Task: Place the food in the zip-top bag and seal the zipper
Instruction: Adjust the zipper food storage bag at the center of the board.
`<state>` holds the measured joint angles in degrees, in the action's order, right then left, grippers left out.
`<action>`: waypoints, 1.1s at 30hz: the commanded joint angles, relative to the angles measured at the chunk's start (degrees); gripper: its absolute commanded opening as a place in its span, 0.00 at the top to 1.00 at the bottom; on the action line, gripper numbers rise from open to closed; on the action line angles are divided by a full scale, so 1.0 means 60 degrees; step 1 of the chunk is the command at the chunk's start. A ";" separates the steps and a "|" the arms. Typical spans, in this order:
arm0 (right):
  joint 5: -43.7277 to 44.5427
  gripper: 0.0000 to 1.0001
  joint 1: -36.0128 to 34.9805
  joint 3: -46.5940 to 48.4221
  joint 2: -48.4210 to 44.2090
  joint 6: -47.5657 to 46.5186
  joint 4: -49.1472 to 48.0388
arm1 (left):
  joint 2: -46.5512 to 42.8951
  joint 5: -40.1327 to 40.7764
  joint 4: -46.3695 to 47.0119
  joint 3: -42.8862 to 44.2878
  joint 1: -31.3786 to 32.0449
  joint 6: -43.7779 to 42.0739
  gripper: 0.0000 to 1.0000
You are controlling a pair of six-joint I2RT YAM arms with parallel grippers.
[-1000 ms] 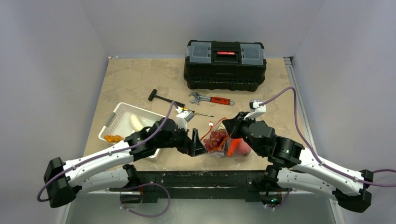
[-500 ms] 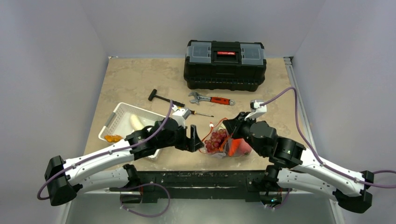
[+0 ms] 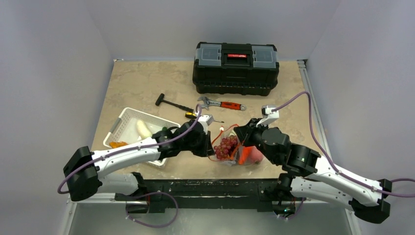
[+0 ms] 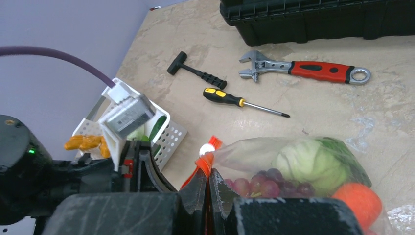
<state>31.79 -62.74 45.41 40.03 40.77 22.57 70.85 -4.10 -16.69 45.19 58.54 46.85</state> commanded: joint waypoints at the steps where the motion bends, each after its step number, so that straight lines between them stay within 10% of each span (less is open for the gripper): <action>1: -0.0079 1.00 -0.0017 0.0221 -0.0096 -0.0309 -0.0283 | -0.0370 0.0094 -0.0298 0.1277 0.0013 -0.0689 1.00; 33: -0.5057 1.00 -0.0017 0.0313 0.2828 -0.2180 -0.3105 | -0.2969 0.2521 -0.2719 0.1416 -0.0001 0.0789 1.00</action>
<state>4.91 -62.67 47.57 57.80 28.01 9.78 56.12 7.97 -37.36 56.18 58.54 46.19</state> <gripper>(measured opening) 0.004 0.004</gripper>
